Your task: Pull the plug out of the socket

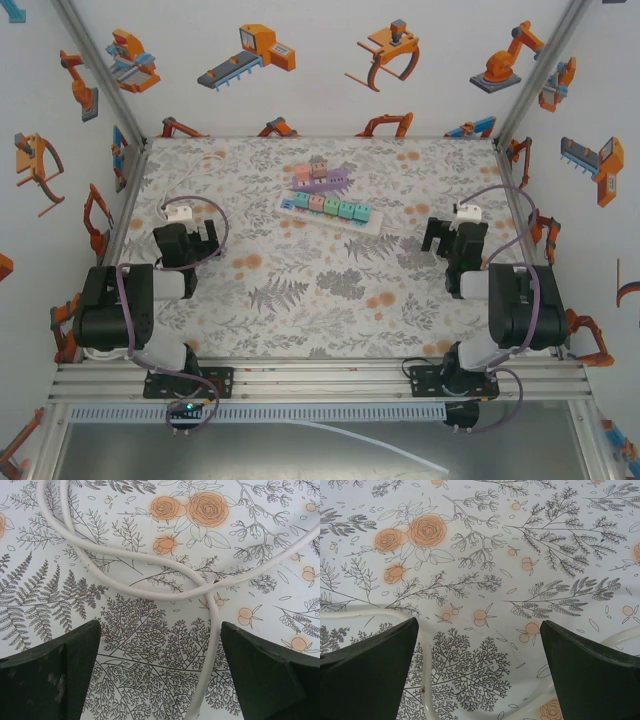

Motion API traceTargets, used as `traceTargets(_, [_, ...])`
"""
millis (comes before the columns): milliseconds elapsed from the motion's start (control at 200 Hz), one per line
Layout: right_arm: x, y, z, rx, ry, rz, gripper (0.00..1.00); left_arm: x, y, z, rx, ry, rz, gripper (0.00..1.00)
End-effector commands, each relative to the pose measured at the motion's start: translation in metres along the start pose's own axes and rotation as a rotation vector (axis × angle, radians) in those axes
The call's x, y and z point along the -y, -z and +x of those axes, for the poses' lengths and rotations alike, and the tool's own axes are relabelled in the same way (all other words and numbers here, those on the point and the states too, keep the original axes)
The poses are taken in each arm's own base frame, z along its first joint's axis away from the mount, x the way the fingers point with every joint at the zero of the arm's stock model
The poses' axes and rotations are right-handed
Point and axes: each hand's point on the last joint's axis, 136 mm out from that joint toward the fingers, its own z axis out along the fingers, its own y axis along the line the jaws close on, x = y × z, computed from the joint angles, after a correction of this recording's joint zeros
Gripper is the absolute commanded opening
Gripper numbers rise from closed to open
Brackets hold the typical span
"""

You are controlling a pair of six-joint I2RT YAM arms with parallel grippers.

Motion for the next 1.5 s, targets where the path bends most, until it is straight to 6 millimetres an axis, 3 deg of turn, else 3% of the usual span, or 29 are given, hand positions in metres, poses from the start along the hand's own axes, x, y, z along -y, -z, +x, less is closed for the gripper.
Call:
traceTargets(0, [-0.001,-0.001,-0.008,0.023,0.012,0.004,0.99,0.004,-0.001,-0.02,0.056,0.019,0.019,0.97])
traceTargets(576, [0.004,0.001,-0.008,0.038,-0.002,0.029,0.99,0.007,-0.001,-0.019,0.052,0.015,0.036,0.97])
traceTargets(731, [-0.002,0.014,-0.014,0.096,0.01,-0.007,0.99,0.013,0.002,-0.022,0.06,-0.005,0.066,0.97])
traceTargets(906, [-0.003,0.043,-0.042,0.115,-0.011,-0.019,0.99,0.002,0.026,-0.039,0.08,0.024,0.0,0.97])
traceTargets(1046, [-0.004,0.067,-0.068,0.049,-0.264,-0.026,0.99,0.005,0.065,-0.067,0.106,0.109,-0.014,0.97])
traceTargets(1152, [-0.031,0.077,-0.081,-0.085,-0.424,-0.14,0.96,0.03,0.097,-0.095,0.093,0.191,0.08,0.97])
traceTargets(1262, [-0.073,0.077,-0.085,-0.291,-0.404,-0.245,0.96,0.068,0.122,-0.12,0.001,0.333,0.248,0.97])
traceTargets(1412, [-0.12,0.055,-0.08,-0.571,-0.326,-0.286,0.96,0.146,0.14,-0.13,-0.202,0.351,0.505,0.97])
traceTargets(1497, [-0.135,0.031,-0.073,-0.667,-0.315,-0.269,0.95,0.174,0.13,-0.123,-0.341,0.381,0.546,0.97])
